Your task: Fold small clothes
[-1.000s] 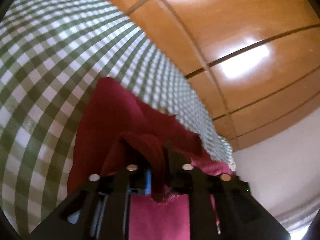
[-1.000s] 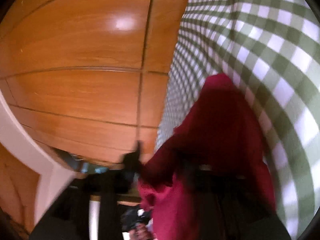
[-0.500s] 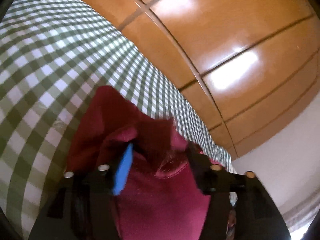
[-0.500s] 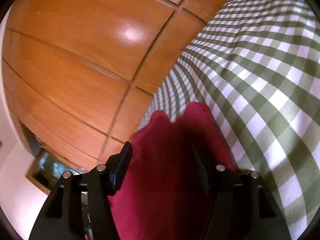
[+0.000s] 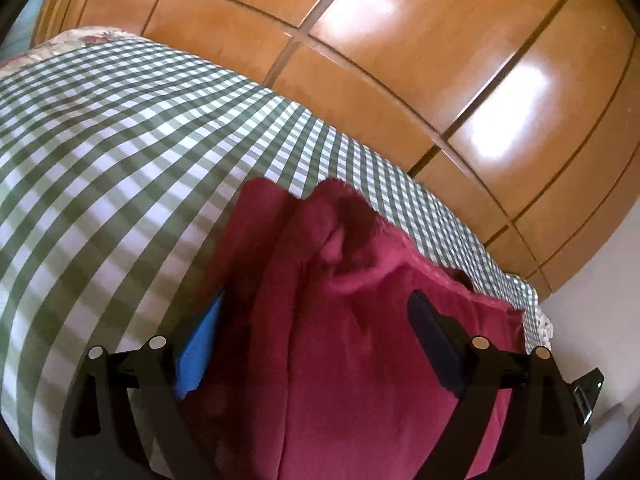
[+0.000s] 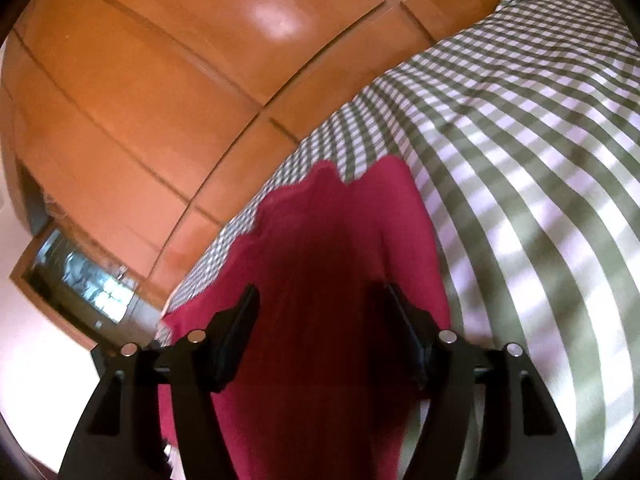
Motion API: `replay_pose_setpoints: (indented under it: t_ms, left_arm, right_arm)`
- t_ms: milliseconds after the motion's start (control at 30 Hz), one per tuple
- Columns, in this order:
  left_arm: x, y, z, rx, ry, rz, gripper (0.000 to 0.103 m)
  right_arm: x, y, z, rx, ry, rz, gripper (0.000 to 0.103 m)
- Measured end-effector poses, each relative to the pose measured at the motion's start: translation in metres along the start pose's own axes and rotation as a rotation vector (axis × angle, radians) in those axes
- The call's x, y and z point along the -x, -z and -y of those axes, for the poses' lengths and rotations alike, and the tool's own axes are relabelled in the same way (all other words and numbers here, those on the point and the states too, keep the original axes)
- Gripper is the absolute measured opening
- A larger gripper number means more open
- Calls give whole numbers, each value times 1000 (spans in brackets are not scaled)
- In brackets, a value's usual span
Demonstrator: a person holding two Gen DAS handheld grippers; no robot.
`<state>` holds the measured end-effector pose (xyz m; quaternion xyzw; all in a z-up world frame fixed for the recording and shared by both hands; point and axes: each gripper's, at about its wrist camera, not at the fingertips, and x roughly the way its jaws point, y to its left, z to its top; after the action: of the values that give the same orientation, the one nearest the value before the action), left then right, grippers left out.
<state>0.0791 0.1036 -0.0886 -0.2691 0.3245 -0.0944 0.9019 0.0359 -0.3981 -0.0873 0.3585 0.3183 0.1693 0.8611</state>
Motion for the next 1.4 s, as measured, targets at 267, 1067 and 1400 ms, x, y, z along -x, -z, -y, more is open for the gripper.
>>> replay_pose_setpoints:
  t_ms: [267,1067,1400]
  left_arm:
    - [40,19,12,-75,21,39,85]
    - [35,30,15,-153,-72,-69,38]
    - [39,21,28,-149,-63,-73,45]
  right_arm:
    - [24,25,-2,-17,-49,-82,48]
    - [44,9,-49,231,193,-11,29]
    - [-87,-32,-97,457,340,-180,28]
